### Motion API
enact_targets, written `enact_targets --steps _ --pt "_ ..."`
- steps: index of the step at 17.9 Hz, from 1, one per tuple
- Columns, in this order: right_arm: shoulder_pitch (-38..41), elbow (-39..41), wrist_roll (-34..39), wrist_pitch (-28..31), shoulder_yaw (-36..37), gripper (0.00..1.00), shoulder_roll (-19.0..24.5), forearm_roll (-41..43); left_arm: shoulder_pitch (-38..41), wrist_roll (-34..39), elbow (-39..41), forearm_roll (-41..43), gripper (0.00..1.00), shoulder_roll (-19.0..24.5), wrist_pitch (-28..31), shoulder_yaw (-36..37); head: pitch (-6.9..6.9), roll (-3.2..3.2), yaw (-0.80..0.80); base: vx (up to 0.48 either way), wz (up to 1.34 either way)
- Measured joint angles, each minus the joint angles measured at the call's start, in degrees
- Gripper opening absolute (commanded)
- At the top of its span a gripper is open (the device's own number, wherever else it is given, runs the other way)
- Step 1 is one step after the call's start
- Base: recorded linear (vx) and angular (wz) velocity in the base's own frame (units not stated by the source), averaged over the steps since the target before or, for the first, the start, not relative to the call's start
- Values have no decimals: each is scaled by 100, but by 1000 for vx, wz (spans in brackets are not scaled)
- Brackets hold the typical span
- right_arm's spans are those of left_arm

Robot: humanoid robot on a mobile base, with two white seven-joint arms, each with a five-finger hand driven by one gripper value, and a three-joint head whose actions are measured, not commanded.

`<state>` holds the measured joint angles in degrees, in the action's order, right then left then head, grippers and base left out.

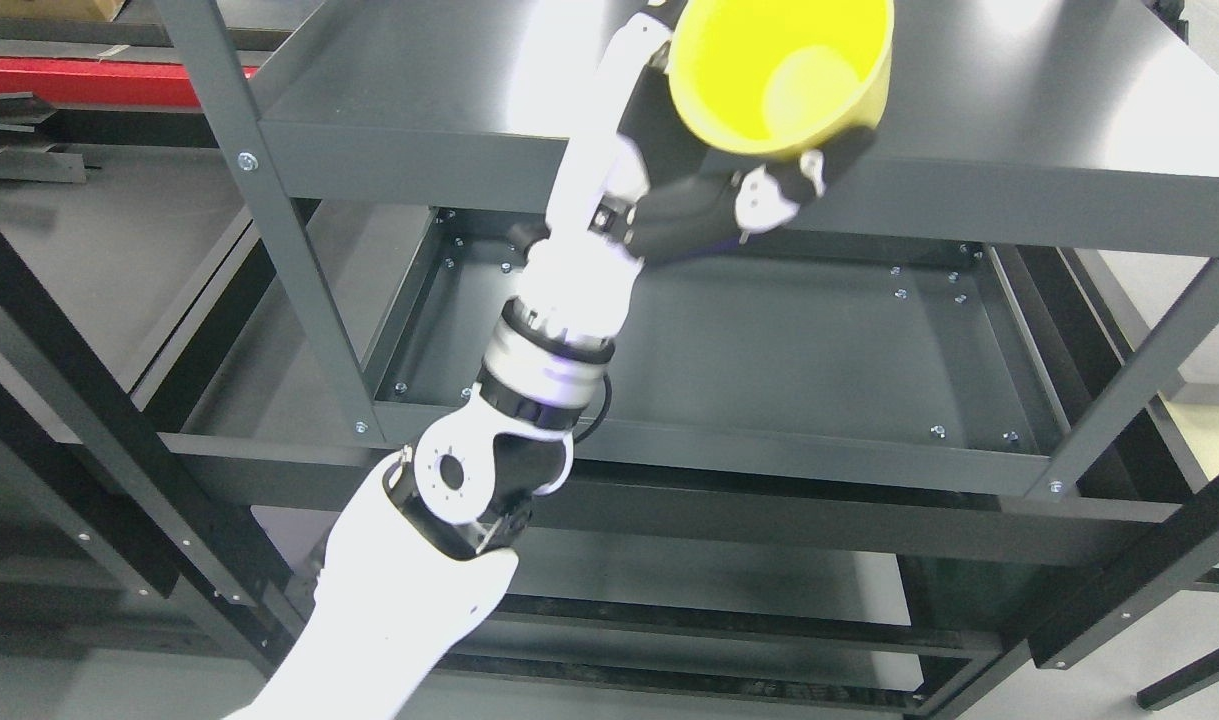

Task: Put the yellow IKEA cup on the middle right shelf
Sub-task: 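Raise the cup with the left hand onto the upper shelf, then set the cup down on the shelf and open the left hand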

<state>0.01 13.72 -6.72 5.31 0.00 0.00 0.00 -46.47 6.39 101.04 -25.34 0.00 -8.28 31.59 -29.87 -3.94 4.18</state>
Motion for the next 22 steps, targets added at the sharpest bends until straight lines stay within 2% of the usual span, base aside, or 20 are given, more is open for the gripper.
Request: enact_targets --steps 5,8,10,14,17,22 --pt "-1 0 0 0 0 99 0 0 -965 772 -284 -881 0 0 2070 -194 0 0 0 -12 48" --pt "0 0 0 0 0 99 0 0 -1479 1174 -563 -1324 0 0 2888 -340 0 0 0 0 0" --pt "-1 0 0 0 0 99 0 0 -1819 1371 -850 -1558 1 0 3210 -427 0 0 0 0 0" --pt "-1 0 0 0 0 99 0 0 -2189 1477 -1398 -1776 22 0 3568 -535 0 0 0 0 0" --pt "-1 0 0 0 0 99 0 0 -2331 1491 -1693 -1838 49 0 3872 -560 0 0 0 0 0" --pt "-1 0 0 0 0 99 0 0 -2454 1475 -2061 -1898 70 0 4365 -454 0 0 0 0 0"
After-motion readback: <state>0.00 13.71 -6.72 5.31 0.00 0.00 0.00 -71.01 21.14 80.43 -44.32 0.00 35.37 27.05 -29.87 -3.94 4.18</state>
